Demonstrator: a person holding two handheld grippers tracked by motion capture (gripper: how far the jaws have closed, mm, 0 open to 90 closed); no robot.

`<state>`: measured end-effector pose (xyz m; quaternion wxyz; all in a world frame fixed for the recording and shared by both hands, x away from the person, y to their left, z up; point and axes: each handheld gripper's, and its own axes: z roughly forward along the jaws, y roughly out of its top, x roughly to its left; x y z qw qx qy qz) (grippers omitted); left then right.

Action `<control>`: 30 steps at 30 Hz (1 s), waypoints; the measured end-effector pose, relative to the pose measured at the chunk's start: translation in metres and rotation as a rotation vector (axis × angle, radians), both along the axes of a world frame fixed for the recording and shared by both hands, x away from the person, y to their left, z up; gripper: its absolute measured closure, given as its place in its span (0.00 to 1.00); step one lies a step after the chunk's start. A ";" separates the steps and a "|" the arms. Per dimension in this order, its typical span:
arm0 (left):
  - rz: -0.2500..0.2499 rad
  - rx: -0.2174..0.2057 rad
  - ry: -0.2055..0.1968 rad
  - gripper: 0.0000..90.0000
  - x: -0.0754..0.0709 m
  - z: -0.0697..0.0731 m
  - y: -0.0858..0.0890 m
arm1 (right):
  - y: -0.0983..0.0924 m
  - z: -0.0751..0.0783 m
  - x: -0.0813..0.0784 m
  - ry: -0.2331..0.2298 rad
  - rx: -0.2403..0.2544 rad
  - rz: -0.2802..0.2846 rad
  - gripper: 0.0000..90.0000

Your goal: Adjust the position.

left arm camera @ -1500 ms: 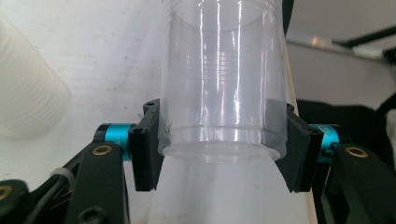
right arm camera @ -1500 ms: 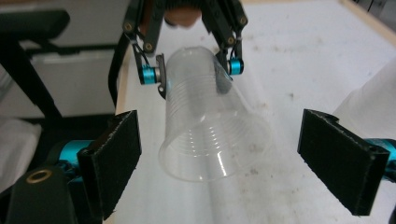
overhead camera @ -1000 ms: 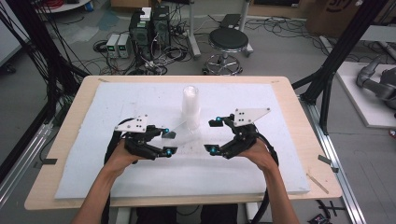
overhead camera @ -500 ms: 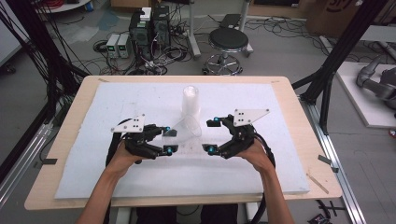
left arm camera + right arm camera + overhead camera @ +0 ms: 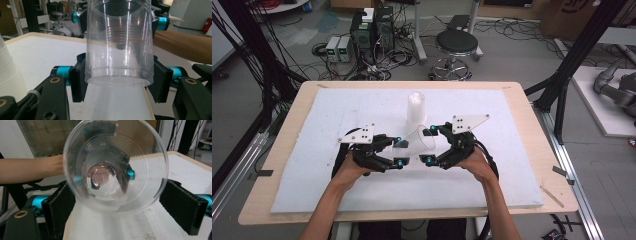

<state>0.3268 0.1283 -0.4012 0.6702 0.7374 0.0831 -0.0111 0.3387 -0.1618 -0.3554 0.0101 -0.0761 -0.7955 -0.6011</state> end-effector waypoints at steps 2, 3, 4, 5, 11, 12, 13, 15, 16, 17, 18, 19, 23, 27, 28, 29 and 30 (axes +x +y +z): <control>0.003 0.011 -0.006 0.46 -0.001 0.000 -0.002 | 0.002 0.000 0.001 0.006 0.010 0.009 0.15; 0.003 0.011 -0.006 0.46 -0.001 0.000 -0.002 | 0.002 0.000 0.001 0.013 0.015 0.012 0.15; 0.001 0.012 -0.008 0.46 0.000 0.000 -0.003 | 0.002 0.000 0.001 0.016 0.015 0.012 0.15; 0.000 0.014 -0.010 0.46 0.000 0.000 -0.003 | 0.002 0.000 0.001 0.016 0.015 0.012 0.15; -0.009 0.016 -0.014 0.46 0.000 0.000 -0.004 | 0.005 -0.001 0.002 0.019 0.018 0.031 0.15; -0.015 0.019 -0.016 0.46 0.000 0.000 -0.005 | 0.006 -0.001 0.002 0.020 0.020 0.035 0.16; -0.015 0.019 -0.016 0.46 0.000 0.000 -0.005 | 0.006 -0.001 0.002 0.020 0.020 0.035 0.16; -0.015 0.014 -0.015 0.46 0.000 0.000 -0.006 | 0.008 -0.001 0.002 0.022 0.028 0.040 0.16; -0.017 0.012 -0.015 0.46 0.000 0.000 -0.007 | 0.009 -0.001 0.003 0.022 0.033 0.043 0.16; -0.017 0.010 -0.016 0.46 -0.001 0.000 -0.007 | 0.009 -0.001 0.003 0.022 0.033 0.043 0.16; -0.017 0.011 -0.020 0.46 0.000 0.000 -0.007 | 0.010 -0.001 0.003 0.023 0.030 0.047 0.17; -0.017 0.011 -0.018 0.46 0.000 0.000 -0.007 | 0.010 -0.001 0.003 0.026 0.032 0.049 0.18; -0.019 0.017 -0.021 0.46 0.000 0.001 -0.006 | 0.009 -0.001 0.003 0.020 0.043 0.056 0.24; -0.023 0.013 -0.020 0.46 0.000 0.000 -0.007 | 0.007 0.001 0.003 0.012 0.067 0.063 0.29; -0.023 0.014 -0.020 0.46 0.000 0.000 -0.007 | 0.007 0.001 0.003 0.012 0.066 0.063 0.30; -0.023 0.016 -0.020 0.46 0.000 0.000 -0.007 | 0.007 0.001 0.003 0.012 0.066 0.063 0.30; -0.023 0.017 -0.021 0.46 0.000 0.000 -0.007 | 0.007 0.001 0.003 0.010 0.064 0.063 0.30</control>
